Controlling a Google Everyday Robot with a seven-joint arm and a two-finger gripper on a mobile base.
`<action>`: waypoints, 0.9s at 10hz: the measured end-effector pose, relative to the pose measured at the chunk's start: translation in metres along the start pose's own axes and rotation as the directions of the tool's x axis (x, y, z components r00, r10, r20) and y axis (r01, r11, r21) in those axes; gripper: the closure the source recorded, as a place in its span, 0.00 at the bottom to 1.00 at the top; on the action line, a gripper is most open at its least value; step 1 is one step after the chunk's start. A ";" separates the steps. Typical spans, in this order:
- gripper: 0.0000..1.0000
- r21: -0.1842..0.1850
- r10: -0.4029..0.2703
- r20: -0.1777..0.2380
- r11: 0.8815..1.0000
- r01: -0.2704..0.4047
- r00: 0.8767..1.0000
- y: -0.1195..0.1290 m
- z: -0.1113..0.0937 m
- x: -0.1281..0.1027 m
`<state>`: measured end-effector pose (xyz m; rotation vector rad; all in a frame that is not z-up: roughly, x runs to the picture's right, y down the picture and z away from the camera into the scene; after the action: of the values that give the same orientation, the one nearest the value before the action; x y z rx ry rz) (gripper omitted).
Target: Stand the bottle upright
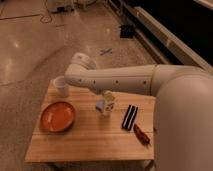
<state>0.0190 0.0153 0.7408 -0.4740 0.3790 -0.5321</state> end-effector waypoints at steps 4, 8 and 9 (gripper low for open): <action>1.00 -0.025 -0.017 -0.058 1.000 0.016 0.998 0.011 0.008 0.004; 0.98 -0.054 0.021 -0.070 0.998 -0.024 0.997 0.025 0.018 0.001; 0.90 -0.059 0.034 -0.069 0.998 -0.038 0.997 0.028 0.021 -0.002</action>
<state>0.0379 0.0448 0.7441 -0.5074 0.4689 -0.5039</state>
